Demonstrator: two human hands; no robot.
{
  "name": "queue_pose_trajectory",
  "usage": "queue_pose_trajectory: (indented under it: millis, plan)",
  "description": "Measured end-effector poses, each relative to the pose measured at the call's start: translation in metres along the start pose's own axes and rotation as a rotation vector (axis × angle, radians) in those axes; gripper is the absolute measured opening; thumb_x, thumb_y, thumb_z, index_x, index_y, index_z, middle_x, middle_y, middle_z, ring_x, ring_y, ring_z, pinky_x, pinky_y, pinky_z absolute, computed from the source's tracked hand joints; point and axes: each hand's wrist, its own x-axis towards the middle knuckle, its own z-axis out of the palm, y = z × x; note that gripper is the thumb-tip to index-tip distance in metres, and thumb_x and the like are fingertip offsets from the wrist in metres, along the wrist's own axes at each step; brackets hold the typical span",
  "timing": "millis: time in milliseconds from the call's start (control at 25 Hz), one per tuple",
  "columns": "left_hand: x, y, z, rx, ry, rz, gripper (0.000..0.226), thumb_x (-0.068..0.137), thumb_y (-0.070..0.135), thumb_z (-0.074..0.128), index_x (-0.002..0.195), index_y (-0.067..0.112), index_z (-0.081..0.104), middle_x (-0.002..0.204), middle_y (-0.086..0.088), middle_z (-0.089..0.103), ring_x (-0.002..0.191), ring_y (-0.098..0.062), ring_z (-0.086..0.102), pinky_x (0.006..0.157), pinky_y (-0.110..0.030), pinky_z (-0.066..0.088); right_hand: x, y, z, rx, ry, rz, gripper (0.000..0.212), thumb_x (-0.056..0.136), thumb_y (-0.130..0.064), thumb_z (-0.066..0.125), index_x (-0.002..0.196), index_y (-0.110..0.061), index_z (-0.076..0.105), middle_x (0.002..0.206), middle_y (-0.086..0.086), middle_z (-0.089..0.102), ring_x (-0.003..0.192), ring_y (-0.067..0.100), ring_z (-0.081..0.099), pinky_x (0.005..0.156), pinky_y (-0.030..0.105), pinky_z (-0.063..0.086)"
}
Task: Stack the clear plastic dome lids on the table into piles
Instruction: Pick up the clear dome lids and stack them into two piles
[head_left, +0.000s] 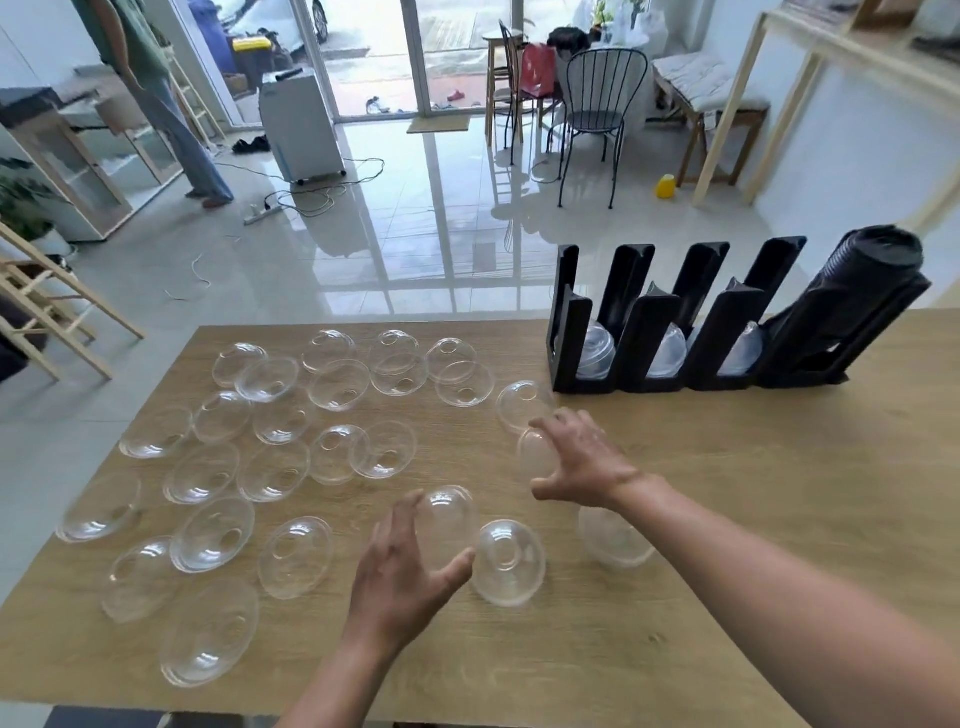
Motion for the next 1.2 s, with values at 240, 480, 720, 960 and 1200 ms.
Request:
queue_pose_trajectory:
  millis: [240, 480, 720, 960, 1200]
  plan:
    - [-0.013, 0.046, 0.041, 0.237, -0.218, 0.109, 0.095, 0.064, 0.07, 0.056, 0.145, 0.03, 0.027, 0.13, 0.008, 0.047, 0.116, -0.014, 0.046, 0.094, -0.033, 0.046, -0.064, 0.033, -0.026, 0.12, 0.18, 0.064, 0.087, 0.063, -0.049, 0.073, 0.143, -0.03, 0.042, 0.134, -0.005, 0.047, 0.121, 0.014, 0.039, 0.097, 0.032, 0.044]
    - [-0.006, 0.036, 0.058, 0.341, -0.258, 0.087, 0.097, 0.065, 0.073, 0.053, 0.147, 0.028, 0.025, 0.131, 0.006, 0.048, 0.116, -0.017, 0.046, 0.096, -0.035, 0.045, -0.082, 0.052, 0.011, -0.045, 0.114, 0.132, 0.086, 0.063, -0.055, 0.069, 0.142, -0.031, 0.042, 0.13, -0.006, 0.048, 0.117, 0.017, 0.038, 0.094, 0.035, 0.046]
    - [-0.002, 0.031, 0.055, 0.321, -0.281, 0.069, 0.122, 0.066, 0.074, 0.066, 0.156, 0.024, 0.001, 0.147, 0.004, 0.039, 0.13, -0.017, 0.039, 0.107, -0.035, 0.038, -0.08, 0.063, 0.054, 0.017, 0.126, 0.142, 0.091, 0.069, -0.061, 0.075, 0.147, -0.031, 0.038, 0.147, -0.003, 0.044, 0.13, 0.021, 0.039, 0.106, 0.04, 0.038]
    - [-0.023, -0.012, -0.003, 0.145, -0.062, 0.038, 0.086, 0.083, 0.055, 0.07, 0.152, 0.023, 0.032, 0.144, 0.006, 0.048, 0.132, -0.014, 0.044, 0.107, -0.033, 0.043, -0.086, 0.057, 0.04, 0.079, 0.269, 0.118, 0.106, 0.065, -0.059, 0.083, 0.151, -0.02, 0.035, 0.135, 0.004, 0.056, 0.123, 0.026, 0.048, 0.102, 0.048, 0.045]
    - [-0.045, -0.095, -0.082, 0.273, 0.3, -0.1, 0.044, 0.081, 0.023, 0.078, 0.122, 0.018, 0.064, 0.117, 0.003, 0.067, 0.107, -0.018, 0.054, 0.093, -0.04, 0.051, -0.051, -0.047, 0.041, 0.219, 0.371, -0.166, 0.058, 0.079, -0.031, 0.082, 0.13, -0.014, 0.06, 0.123, 0.006, 0.065, 0.118, 0.025, 0.054, 0.096, 0.037, 0.048]
